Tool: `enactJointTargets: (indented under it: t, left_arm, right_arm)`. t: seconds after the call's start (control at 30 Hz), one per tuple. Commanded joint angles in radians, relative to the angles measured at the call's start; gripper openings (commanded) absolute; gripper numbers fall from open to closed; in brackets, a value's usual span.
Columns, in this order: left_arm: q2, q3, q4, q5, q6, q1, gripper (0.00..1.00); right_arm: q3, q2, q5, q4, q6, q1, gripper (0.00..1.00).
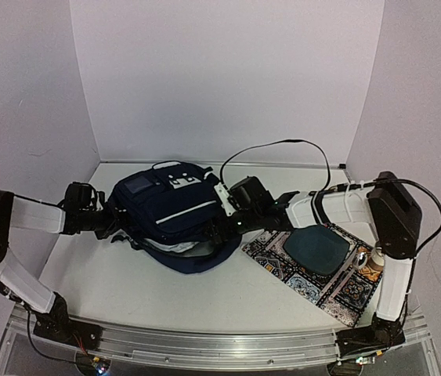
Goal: Pack the student bag
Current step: Rotate the student bag at the center of the board.
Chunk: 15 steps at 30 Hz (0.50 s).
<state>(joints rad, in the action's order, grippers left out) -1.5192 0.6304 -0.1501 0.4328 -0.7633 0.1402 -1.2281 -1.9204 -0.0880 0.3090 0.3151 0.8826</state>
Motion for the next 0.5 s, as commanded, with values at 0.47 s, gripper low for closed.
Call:
enactJointTargets:
  t: [0.47]
  left_arm:
    - [0.396,-0.379,-0.310,-0.222,-0.490,0.274,0.00]
  right_arm:
    - [-0.218,-0.030,0.105,-0.089,-0.134,-0.046,0.85]
